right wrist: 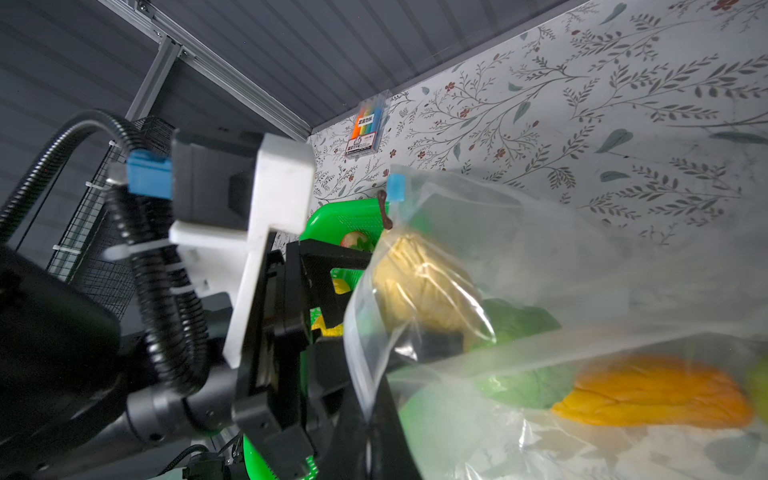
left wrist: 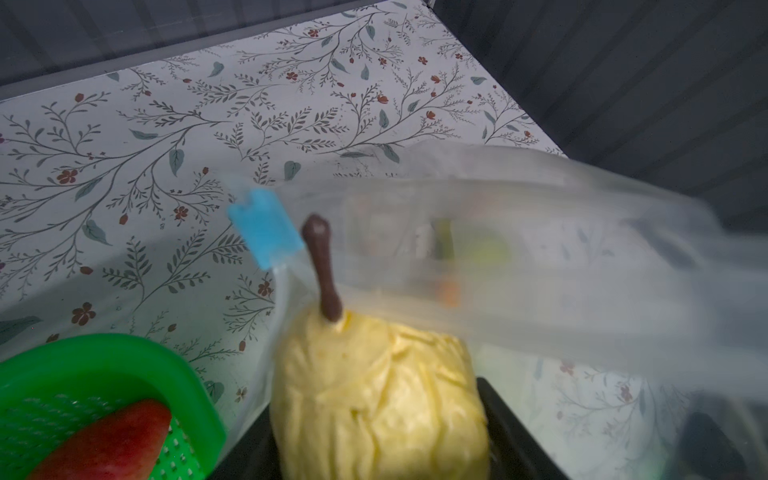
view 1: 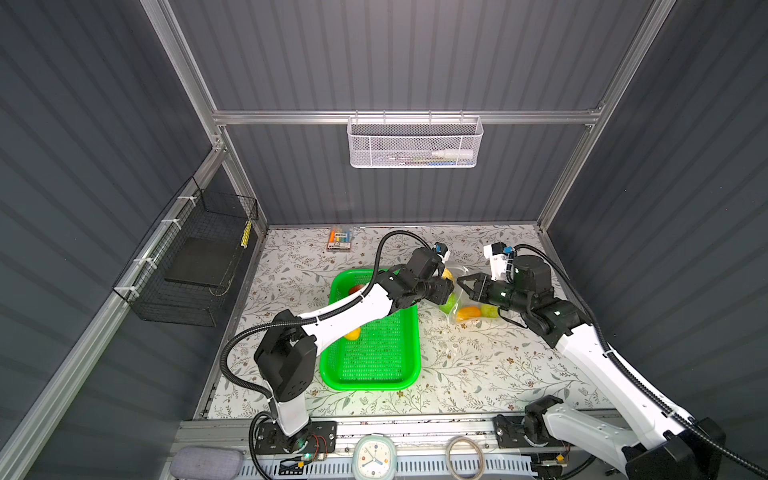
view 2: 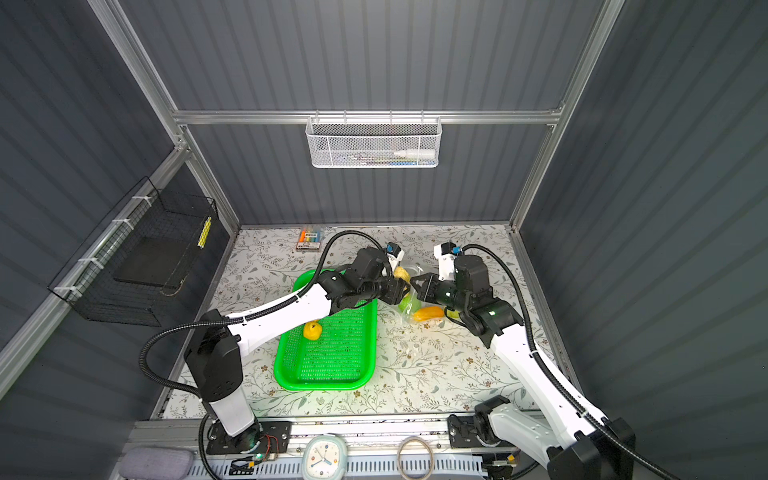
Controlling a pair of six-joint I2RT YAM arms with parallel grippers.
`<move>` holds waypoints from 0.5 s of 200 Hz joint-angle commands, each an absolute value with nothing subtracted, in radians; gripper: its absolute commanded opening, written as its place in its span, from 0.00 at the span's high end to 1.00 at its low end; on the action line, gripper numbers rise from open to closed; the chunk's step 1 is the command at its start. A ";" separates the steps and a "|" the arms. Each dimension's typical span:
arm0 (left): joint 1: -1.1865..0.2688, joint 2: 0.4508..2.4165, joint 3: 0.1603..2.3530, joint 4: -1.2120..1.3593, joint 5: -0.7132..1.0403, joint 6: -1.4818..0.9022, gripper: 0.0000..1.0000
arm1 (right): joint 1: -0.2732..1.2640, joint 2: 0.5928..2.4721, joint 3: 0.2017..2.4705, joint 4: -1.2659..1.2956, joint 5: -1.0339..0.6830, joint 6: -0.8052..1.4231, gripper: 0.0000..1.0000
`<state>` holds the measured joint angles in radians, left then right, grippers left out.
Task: Place the food in the zip-top bag and seal the zipper
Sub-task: 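Carry the pale yellow pear with the left gripper into the bag opening, then open the left gripper to drop the pear into the bag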
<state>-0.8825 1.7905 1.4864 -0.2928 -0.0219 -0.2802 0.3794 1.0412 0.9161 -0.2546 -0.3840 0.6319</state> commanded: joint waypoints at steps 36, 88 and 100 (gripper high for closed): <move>-0.852 1.831 1.542 -0.311 0.004 -0.290 0.27 | 0.377 1.037 0.910 -0.229 -0.398 0.640 1.00; -0.850 1.787 1.537 -0.331 0.015 -0.313 0.09 | 0.376 1.054 0.921 -0.247 -0.347 0.643 1.00; -0.851 1.762 1.525 -0.334 0.018 -0.321 0.08 | 0.376 1.055 0.922 -0.249 -0.314 0.645 1.00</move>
<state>-0.8574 1.8206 1.5078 -0.3065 0.0013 -0.3004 0.3794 1.0531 0.9161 -0.2550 -0.3687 0.6392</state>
